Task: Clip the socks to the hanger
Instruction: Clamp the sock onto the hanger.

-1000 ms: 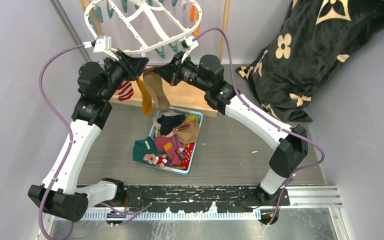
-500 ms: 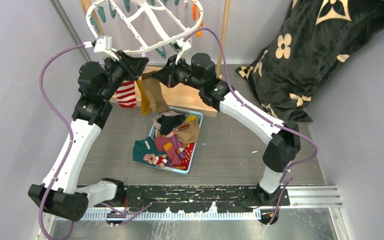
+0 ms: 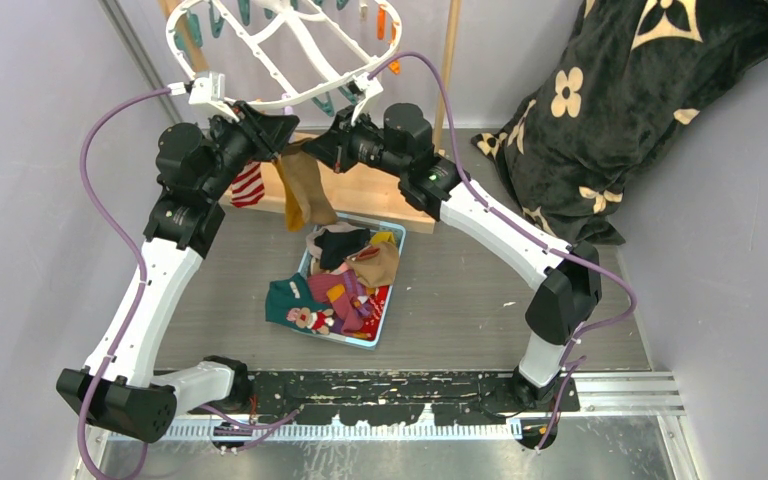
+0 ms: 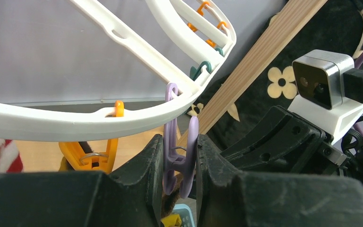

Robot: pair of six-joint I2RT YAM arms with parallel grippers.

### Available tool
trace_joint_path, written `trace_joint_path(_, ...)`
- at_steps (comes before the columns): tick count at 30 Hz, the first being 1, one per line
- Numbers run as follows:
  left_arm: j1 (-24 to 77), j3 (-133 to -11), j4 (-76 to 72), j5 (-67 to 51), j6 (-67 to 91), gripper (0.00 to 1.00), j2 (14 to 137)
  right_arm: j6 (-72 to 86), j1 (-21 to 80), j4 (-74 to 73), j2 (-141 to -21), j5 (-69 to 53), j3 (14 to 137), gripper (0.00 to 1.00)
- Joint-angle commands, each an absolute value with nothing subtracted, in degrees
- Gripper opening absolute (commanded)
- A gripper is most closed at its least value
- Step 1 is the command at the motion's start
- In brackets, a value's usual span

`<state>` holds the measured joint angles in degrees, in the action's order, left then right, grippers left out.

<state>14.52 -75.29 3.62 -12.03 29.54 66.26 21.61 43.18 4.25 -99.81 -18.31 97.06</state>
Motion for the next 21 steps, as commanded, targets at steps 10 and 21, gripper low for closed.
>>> trace_joint_path(10, 14.5, -76.6, -1.8, -13.2, 27.6, 0.02, 66.0, 21.8, 43.3, 6.0, -98.5, -18.9, 100.8, 0.01)
trace_joint_path(21, 14.5, -76.5, -2.3, -13.1, 26.9, 0.01, 66.2, 21.9, 42.6, 6.1, -98.0, -19.2, 100.7, 0.01)
